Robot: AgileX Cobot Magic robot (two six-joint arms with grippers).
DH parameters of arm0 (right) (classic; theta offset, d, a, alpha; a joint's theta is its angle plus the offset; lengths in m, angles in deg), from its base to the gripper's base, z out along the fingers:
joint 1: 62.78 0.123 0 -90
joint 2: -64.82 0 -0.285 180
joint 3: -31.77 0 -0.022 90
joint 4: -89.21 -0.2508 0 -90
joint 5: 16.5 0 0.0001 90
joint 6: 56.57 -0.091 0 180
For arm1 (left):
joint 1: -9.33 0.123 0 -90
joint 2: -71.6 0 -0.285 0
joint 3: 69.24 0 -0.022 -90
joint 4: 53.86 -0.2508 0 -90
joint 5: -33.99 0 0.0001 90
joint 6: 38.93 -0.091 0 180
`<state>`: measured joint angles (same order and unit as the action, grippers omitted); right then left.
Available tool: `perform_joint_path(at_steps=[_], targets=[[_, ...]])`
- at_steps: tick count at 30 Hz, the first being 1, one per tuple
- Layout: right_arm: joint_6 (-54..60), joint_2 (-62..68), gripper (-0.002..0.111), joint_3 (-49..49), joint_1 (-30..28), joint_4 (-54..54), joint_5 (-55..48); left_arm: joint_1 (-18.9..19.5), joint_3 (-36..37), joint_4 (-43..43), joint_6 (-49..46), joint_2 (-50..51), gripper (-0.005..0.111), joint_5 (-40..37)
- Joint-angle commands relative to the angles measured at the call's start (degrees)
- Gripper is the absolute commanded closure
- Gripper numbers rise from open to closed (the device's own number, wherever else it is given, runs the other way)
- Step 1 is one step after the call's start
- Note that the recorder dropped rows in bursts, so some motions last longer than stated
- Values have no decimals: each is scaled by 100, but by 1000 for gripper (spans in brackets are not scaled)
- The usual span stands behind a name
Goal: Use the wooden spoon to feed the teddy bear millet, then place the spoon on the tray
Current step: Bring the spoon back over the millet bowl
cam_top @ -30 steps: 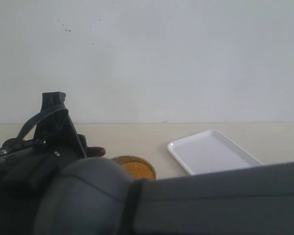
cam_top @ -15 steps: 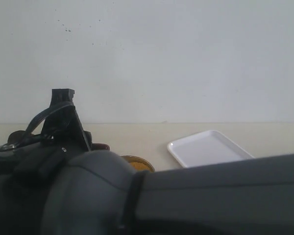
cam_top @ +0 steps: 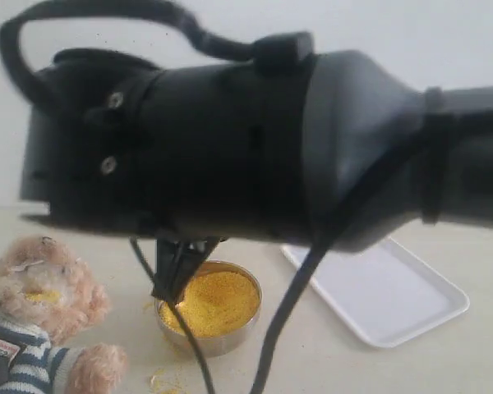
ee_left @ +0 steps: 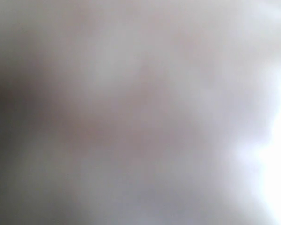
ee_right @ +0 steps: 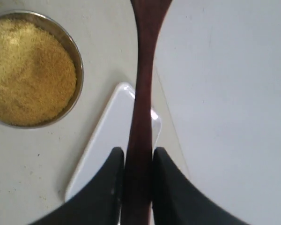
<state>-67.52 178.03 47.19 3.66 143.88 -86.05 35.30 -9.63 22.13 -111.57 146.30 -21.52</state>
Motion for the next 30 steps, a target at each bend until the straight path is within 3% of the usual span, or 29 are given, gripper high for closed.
perform_joint_path(at_steps=[1,10,30], targets=[[706,-84,108,-6,-541,-776,-42,7,13,108,-27,-41,103,-74],[1210,371,108,-6,-1267,-1032,-42,7,13,108,-27,-41,103,-74],[1308,1245,108,-6,-1097,-892,-42,7,13,108,-27,-41,103,-74]])
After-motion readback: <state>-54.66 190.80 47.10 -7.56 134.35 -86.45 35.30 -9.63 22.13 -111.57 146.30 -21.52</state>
